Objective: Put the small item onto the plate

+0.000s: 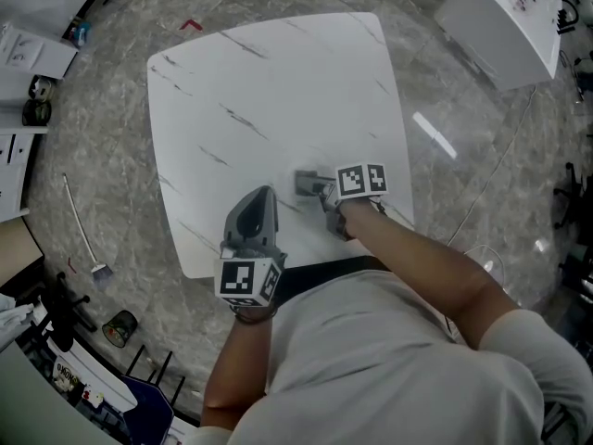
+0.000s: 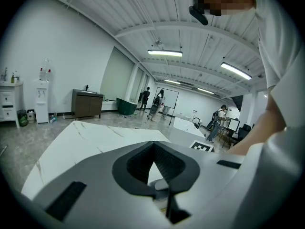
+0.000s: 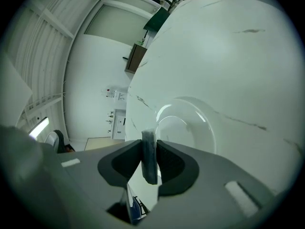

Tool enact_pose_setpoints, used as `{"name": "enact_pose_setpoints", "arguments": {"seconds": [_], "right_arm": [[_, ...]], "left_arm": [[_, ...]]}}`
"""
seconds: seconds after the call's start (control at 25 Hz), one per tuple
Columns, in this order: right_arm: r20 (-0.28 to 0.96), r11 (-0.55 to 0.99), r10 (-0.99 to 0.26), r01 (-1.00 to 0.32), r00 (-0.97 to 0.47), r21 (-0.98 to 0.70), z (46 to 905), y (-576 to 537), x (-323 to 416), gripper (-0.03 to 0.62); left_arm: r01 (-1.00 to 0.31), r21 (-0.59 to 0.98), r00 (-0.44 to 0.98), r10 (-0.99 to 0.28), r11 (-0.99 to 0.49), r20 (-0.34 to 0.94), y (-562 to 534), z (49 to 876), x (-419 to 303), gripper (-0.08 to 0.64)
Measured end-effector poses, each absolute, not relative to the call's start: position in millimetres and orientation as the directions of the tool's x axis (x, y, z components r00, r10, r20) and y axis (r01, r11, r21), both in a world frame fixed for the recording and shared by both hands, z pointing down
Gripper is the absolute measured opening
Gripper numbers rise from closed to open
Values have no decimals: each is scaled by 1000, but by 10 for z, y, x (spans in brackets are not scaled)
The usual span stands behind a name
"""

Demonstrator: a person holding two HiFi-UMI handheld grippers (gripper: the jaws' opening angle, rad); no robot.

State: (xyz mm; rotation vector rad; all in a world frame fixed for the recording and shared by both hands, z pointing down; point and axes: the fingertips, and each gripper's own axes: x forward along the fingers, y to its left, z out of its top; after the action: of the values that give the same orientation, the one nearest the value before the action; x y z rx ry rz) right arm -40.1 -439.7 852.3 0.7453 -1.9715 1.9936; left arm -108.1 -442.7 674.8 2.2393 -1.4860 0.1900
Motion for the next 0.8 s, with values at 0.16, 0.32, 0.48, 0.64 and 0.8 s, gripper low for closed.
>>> {"name": "enact_pose_setpoints", "arguments": {"seconds": [0.16, 0.32, 0.48, 0.64, 0.8], "right_arm": [[521, -51, -175, -520, -836, -852, 8575, -4414, -481, 97], [538, -31, -180, -542, -823, -840, 8620, -4457, -487, 100], [579, 10, -152, -587, -801, -810, 8663, -4438, -459, 111], [634, 94, -128, -646, -763, -758, 8678, -4354, -415, 158], [680, 154, -136, -693, -720, -704, 8666, -4316, -334, 209]], "left_arm": [[-899, 301, 417, -834, -319, 361, -4404, 6833, -1150, 6], [-898, 313, 414, -834, -309, 366, -4396, 6874, -1233, 6], [-897, 321, 414, -833, -304, 366, -4406, 6892, -1306, 6], [-887, 339, 434, -819, -314, 376, -4365, 6929, -1296, 6], [-882, 348, 442, -814, -317, 378, -4309, 6935, -1312, 6]]}}
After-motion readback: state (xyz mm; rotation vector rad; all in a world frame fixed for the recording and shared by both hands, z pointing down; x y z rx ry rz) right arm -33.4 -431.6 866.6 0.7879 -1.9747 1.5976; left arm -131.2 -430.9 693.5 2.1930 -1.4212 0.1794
